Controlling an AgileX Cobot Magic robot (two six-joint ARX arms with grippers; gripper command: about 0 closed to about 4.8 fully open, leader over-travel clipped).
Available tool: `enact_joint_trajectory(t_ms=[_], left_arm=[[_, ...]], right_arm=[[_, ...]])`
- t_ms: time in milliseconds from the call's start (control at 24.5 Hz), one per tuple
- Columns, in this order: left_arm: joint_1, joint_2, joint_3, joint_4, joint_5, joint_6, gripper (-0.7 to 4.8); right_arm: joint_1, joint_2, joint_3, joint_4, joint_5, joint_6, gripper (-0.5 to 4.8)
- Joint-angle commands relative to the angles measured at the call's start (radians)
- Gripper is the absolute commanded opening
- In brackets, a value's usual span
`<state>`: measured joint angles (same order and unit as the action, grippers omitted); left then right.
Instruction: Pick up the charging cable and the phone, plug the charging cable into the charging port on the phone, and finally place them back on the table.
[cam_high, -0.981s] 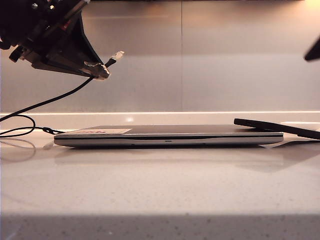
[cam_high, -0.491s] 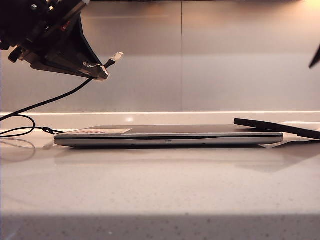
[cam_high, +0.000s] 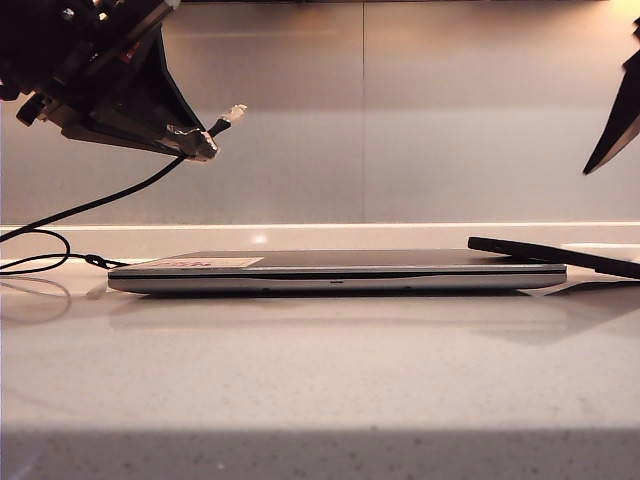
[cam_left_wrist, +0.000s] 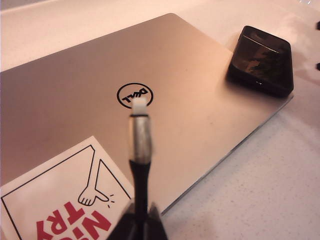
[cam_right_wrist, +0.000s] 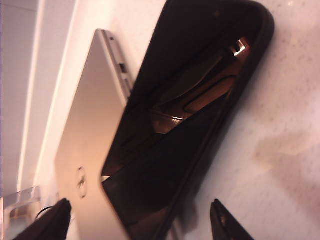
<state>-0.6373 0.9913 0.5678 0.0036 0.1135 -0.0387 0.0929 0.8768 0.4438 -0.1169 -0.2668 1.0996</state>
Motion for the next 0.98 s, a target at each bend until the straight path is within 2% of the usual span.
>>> enact_joint_trajectory(t_ms=[41, 245, 654, 981], left_arm=[[-0.001, -0.003, 0.001, 0.012, 0.004, 0.005, -0.07], [-0.001, -0.003, 0.001, 0.012, 0.004, 0.005, -0.07], [-0.001, -0.003, 0.001, 0.013, 0.004, 0.005, -0.07], [-0.001, -0.003, 0.001, 0.013, 0.004, 0.005, -0.07]], right_arm=[[0.001, 0.053, 0.004, 0.051, -0.019, 0.001, 3.78], [0.001, 0.163, 0.004, 0.140, -0.048, 0.003, 3.77], [0.001, 0.319, 0.004, 0.302, -0.077, 0.084, 3.63], [0.001, 0.385, 0.003, 0.331, -0.075, 0.082, 3.59]])
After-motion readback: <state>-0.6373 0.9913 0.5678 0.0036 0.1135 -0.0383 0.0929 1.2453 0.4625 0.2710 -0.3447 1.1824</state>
